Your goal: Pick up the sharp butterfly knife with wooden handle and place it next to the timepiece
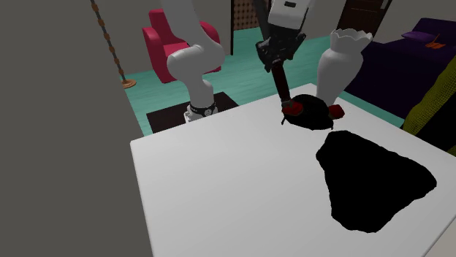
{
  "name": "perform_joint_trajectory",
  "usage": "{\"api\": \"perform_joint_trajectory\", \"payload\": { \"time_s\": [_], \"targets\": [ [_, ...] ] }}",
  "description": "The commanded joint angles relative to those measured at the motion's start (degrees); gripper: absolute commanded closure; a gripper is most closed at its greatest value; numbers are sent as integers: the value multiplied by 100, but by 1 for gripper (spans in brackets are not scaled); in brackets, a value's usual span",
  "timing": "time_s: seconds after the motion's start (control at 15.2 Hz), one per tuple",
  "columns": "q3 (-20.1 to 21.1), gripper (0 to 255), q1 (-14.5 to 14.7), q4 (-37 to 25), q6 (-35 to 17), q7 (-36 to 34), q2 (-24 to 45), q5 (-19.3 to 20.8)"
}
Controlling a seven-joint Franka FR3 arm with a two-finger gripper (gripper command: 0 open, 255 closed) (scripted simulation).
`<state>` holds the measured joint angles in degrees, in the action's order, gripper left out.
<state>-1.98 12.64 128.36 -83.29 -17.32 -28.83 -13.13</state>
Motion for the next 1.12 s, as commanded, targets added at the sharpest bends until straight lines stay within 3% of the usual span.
{"api": "perform_joint_trajectory", "payload": {
  "time_s": [0.0, 1.06],
  "targets": [
    [5, 255, -3, 171, -159, 36, -11, 1],
    [46, 255, -7, 1279, -1386, 303, 137, -35]
  ]
}}
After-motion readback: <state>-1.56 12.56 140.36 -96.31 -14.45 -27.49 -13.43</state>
